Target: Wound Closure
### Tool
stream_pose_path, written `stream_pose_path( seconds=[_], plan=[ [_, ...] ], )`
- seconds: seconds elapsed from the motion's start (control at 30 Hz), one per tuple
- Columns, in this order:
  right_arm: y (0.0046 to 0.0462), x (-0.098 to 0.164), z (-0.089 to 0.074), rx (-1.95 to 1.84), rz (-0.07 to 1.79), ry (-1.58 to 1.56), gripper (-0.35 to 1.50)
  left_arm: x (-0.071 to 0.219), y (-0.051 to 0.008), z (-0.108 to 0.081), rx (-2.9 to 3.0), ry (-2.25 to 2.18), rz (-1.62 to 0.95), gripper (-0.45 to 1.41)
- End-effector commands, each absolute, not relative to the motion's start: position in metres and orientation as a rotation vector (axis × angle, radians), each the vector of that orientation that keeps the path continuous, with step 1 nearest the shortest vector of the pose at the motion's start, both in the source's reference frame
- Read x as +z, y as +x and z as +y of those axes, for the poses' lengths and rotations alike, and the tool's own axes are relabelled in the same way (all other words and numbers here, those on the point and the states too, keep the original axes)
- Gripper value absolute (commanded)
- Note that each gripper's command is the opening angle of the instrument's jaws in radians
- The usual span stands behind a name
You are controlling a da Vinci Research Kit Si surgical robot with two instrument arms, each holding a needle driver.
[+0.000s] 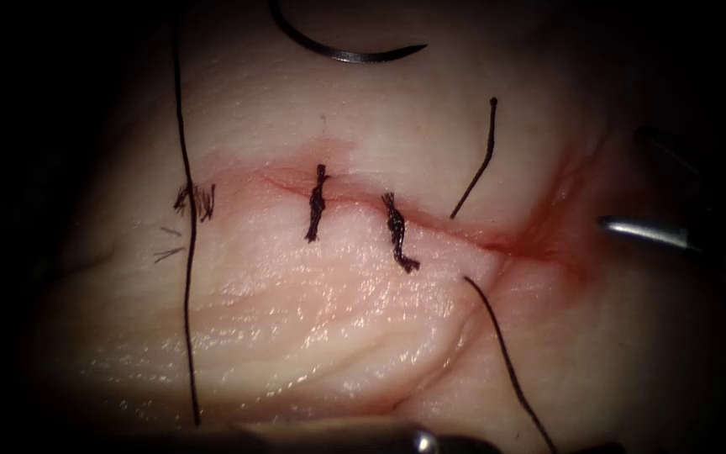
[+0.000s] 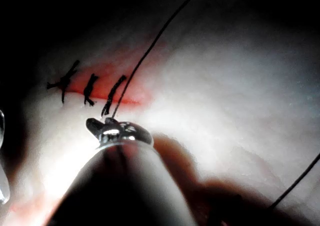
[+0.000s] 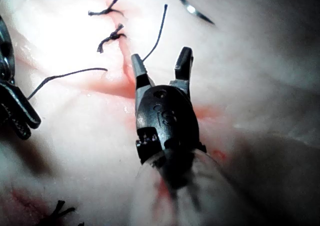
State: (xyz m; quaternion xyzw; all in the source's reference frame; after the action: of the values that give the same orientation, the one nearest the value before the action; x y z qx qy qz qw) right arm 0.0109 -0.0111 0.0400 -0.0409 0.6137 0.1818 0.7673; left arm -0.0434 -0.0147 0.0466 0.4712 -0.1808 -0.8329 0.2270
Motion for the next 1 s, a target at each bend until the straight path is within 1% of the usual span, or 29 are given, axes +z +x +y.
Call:
stream_pose_path(
  seconds=[0.03, 0.07, 0.1, 0.13, 0.17, 0.33, 0.37, 0.47, 0.53, 0.57, 0.6, 0.67, 0.7, 0.73, 0.83, 0.87, 0.9, 0.93, 1.0],
  plan=[
    [0.0117, 0.0405, -0.0110, 0.387, 1.330, -0.086, 1.05, 0.0465, -0.0437, -0.0147, -2.285, 1.310, -0.490, 0.05],
    [0.0117, 0.0405, -0.0110, 0.387, 1.330, -0.086, 1.05, 0.0465, -0.0437, -0.0147, -2.285, 1.310, -0.490, 0.05],
    [0.0117, 0.0405, -0.0111, 0.382, 1.329, -0.082, 1.05, 0.0462, -0.0436, -0.0147, -2.280, 1.316, -0.486, 0.00],
    [0.0117, 0.0406, -0.0112, 0.376, 1.325, -0.076, 1.05, 0.0458, -0.0434, -0.0146, -2.276, 1.323, -0.481, -0.37],
    [0.0117, 0.0406, -0.0112, 0.367, 1.325, -0.069, 1.05, 0.0453, -0.0431, -0.0143, -2.267, 1.337, -0.470, -0.45],
    [0.0120, 0.0406, -0.0127, 0.259, 1.347, -0.003, 1.01, 0.0434, -0.0412, -0.0111, -2.243, 1.410, -0.448, -0.45],
    [0.0122, 0.0405, -0.0132, 0.220, 1.357, 0.004, 0.94, 0.0432, -0.0408, -0.0104, -2.245, 1.415, -0.446, -0.45],
    [0.0131, 0.0403, -0.0150, 0.046, 1.390, 0.015, 0.24, 0.0426, -0.0393, -0.0081, -2.245, 1.412, -0.440, -0.45],
    [0.0133, 0.0402, -0.0152, 0.024, 1.396, 0.005, 0.24, 0.0425, -0.0389, -0.0076, -2.245, 1.414, -0.437, -0.45],
    [0.0136, 0.0402, -0.0154, 0.010, 1.403, -0.003, 0.26, 0.0425, -0.0386, -0.0074, -2.247, 1.412, -0.437, -0.45],
    [0.0139, 0.0401, -0.0156, -0.016, 1.410, -0.018, 0.32, 0.0425, -0.0383, -0.0072, -2.246, 1.412, -0.435, -0.45],
    [0.0146, 0.0399, -0.0159, -0.058, 1.415, -0.042, 0.32, 0.0426, -0.0380, -0.0070, -2.245, 1.412, -0.434, -0.45],
    [0.0157, 0.0396, -0.0160, -0.086, 1.410, -0.060, 0.42, 0.0428, -0.0377, -0.0070, -2.241, 1.415, -0.437, -0.45],
    [0.0157, 0.0396, -0.0160, -0.086, 1.410, -0.060, 0.42, 0.0428, -0.0377, -0.0070, -2.241, 1.415, -0.437, -0.45],
    [0.0176, 0.0391, -0.0163, -0.105, 1.419, -0.078, 0.73, 0.0431, -0.0375, -0.0071, -2.237, 1.409, -0.428, -0.45],
    [0.0187, 0.0389, -0.0164, -0.116, 1.428, -0.081, 0.79, 0.0432, -0.0374, -0.0072, -2.236, 1.402, -0.419, -0.45],
    [0.0187, 0.0389, -0.0164, -0.116, 1.428, -0.081, 0.79, 0.0432, -0.0374, -0.0072, -2.236, 1.402, -0.419, -0.45],
    [0.0193, 0.0388, -0.0164, -0.123, 1.435, -0.085, 0.89, 0.0433, -0.0374, -0.0073, -2.236, 1.402, -0.420, -0.45],
    [0.0201, 0.0387, -0.0164, -0.123, 1.439, -0.087, 1.01, 0.0433, -0.0374, -0.0074, -2.235, 1.397, -0.415, -0.45]
  ],
)
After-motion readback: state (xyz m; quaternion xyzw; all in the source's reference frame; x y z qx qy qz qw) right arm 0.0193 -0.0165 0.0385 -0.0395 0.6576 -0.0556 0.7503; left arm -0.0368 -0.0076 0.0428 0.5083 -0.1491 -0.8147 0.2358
